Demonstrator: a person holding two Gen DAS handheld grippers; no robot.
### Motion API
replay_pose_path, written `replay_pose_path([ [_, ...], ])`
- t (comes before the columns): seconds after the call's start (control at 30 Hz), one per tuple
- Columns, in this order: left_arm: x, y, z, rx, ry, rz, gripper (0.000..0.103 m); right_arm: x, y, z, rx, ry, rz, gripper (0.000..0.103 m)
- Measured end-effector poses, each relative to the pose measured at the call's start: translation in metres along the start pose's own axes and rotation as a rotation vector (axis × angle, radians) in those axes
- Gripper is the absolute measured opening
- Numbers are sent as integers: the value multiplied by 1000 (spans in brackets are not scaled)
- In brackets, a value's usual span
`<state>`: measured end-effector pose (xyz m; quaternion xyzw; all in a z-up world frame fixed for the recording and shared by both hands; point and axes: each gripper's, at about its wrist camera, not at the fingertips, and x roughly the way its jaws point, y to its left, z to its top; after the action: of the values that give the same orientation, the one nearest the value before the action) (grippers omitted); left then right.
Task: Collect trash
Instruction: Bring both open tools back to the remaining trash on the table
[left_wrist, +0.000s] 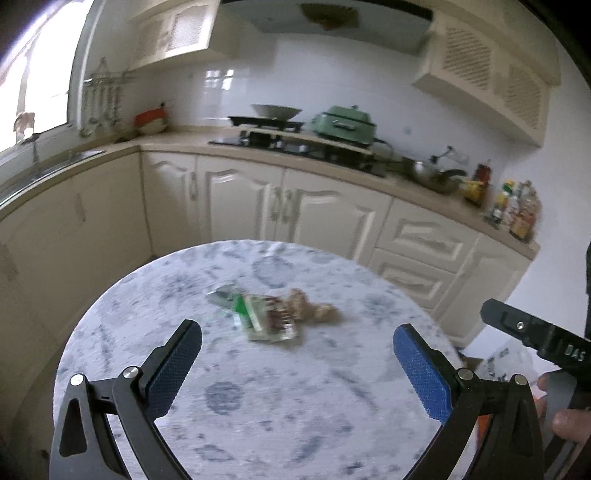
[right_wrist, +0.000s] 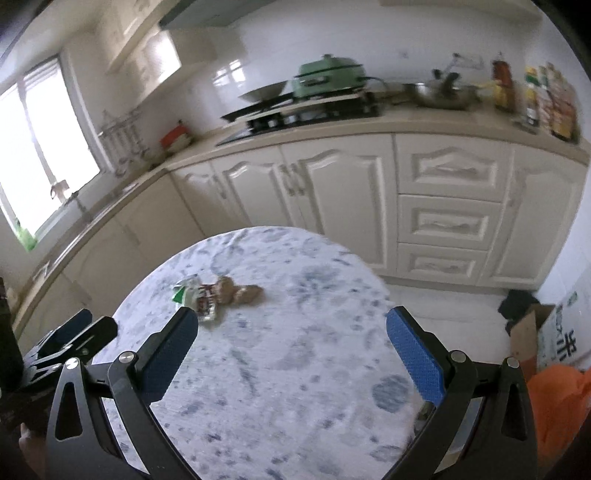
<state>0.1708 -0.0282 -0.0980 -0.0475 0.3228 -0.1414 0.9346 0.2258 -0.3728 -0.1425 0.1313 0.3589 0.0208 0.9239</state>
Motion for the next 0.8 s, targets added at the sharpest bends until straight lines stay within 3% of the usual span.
replay_pose_path([
  [0.2, 41, 4, 12, -4, 50, 46, 102, 44, 23, 5, -68, 67, 1, 103],
  [0.43, 126, 10, 31, 29, 128, 112, 102, 102, 27, 10, -88, 147, -7, 103],
  [0.8, 235, 15, 40, 78, 275, 211, 102, 190, 44, 5, -151, 254, 1, 80],
])
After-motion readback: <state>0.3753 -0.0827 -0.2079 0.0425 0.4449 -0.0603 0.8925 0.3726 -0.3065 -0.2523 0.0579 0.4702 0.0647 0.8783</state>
